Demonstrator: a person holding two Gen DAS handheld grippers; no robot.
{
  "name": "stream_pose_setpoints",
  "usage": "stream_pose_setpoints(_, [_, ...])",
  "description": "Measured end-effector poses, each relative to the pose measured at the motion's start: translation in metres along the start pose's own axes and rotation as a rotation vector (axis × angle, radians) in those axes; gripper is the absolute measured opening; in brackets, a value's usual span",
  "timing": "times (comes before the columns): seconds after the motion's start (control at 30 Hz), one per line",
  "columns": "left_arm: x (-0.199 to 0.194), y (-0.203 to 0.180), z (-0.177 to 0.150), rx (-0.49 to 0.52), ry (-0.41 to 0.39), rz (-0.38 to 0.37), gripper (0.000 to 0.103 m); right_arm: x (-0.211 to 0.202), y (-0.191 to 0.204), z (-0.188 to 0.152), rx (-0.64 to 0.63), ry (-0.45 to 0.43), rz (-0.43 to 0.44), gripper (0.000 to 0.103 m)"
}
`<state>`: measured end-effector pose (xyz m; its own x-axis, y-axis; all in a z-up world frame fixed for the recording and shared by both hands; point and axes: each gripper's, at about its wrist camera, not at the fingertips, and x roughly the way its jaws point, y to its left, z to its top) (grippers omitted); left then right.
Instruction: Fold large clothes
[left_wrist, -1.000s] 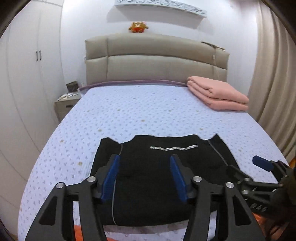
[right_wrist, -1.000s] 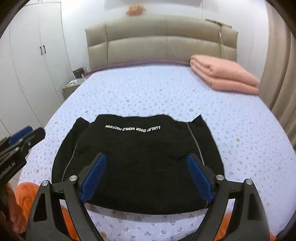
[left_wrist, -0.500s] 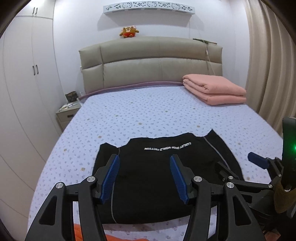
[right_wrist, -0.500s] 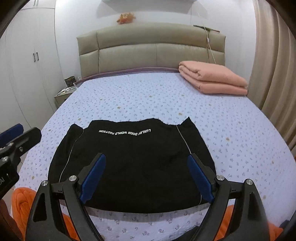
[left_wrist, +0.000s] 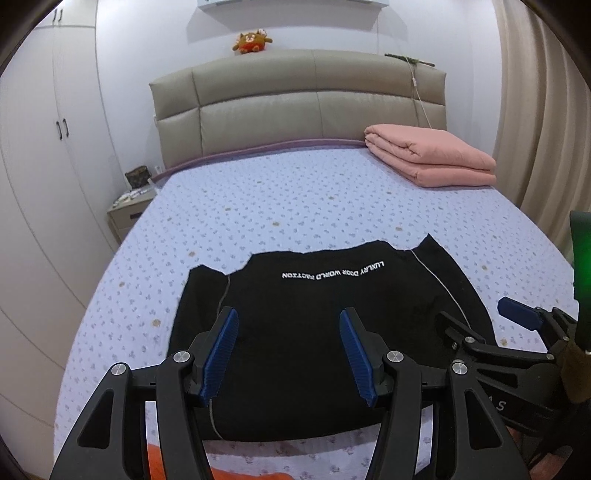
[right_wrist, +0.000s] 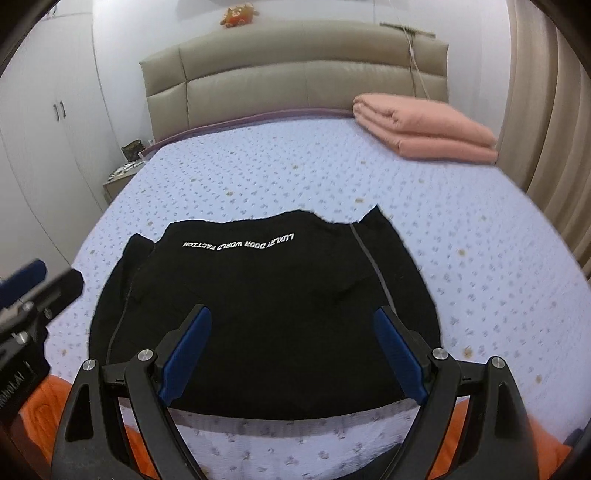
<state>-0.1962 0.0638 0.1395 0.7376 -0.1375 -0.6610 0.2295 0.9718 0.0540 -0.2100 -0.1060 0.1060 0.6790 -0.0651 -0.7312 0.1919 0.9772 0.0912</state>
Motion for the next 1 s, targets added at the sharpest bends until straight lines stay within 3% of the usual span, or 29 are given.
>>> stream_pose_setpoints(0.27, [0.013, -0.003, -0.006, -0.001, 0.039, -0.003, 0.059, 0.006, -0.009, 0.001, 0.016, 0.003, -0.017, 0.091])
stream_pose_setpoints(0.43, [0.016, -0.001, -0.008, -0.014, 0.050, -0.010, 0.059, 0.013, -0.014, 0.000, 0.055, 0.036, 0.023, 0.091])
stream_pose_setpoints(1.0, [0.019, -0.002, -0.013, -0.001, 0.064, -0.022, 0.059, 0.021, -0.011, -0.004, 0.019, 0.038, -0.025, 0.091])
